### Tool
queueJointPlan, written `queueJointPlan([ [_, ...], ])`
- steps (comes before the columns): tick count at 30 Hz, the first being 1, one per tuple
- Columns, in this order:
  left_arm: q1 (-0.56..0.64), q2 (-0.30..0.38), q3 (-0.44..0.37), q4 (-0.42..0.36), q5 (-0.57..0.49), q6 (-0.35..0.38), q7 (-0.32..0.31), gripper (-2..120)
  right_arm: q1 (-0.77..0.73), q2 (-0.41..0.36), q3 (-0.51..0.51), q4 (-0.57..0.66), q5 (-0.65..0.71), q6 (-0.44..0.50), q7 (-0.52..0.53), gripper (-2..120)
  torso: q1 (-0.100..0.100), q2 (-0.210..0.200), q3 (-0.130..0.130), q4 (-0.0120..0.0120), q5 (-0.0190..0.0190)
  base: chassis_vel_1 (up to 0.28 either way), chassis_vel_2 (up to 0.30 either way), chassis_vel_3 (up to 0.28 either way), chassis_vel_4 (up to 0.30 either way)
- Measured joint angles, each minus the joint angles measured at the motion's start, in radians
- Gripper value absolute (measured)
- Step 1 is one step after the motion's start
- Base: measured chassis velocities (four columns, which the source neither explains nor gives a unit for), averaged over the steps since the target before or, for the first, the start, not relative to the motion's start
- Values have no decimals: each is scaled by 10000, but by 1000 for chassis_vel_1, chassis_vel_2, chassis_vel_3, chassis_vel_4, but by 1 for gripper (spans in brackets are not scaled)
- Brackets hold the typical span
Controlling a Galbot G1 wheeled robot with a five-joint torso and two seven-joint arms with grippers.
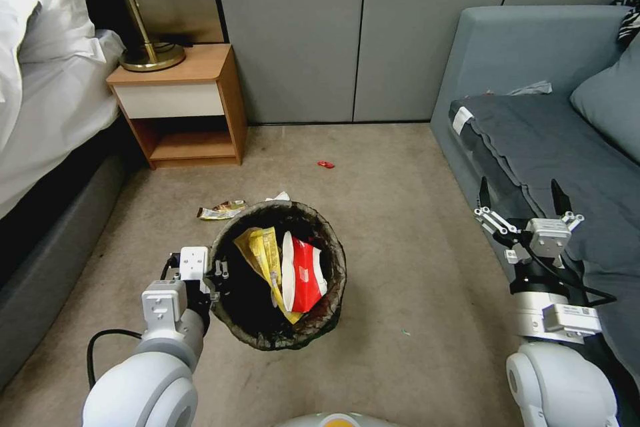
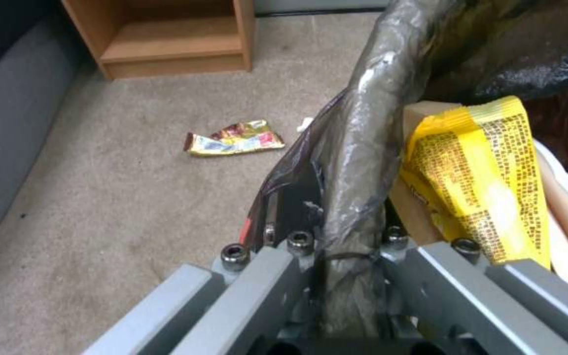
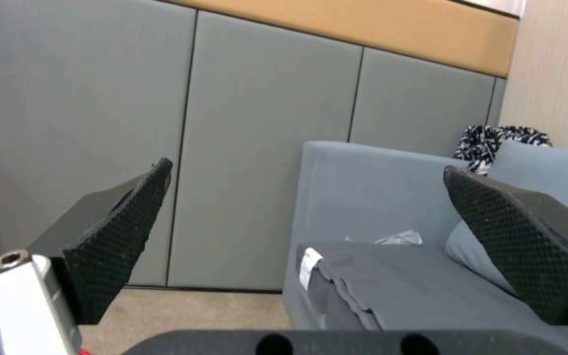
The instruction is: Pick up the trash bin, then pick up the garbage from the floor and place it into the trash bin.
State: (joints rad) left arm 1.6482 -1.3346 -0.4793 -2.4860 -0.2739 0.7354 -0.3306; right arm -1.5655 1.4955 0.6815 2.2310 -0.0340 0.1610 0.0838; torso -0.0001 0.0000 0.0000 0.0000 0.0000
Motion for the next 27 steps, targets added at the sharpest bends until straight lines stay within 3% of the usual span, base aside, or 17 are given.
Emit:
queueJointPlan([
  [27, 33, 18, -31, -55, 8, 0, -5, 0, 44, -15, -12, -34, 56, -11, -238, 100, 0, 0, 0, 0, 0, 0, 0, 0, 0],
])
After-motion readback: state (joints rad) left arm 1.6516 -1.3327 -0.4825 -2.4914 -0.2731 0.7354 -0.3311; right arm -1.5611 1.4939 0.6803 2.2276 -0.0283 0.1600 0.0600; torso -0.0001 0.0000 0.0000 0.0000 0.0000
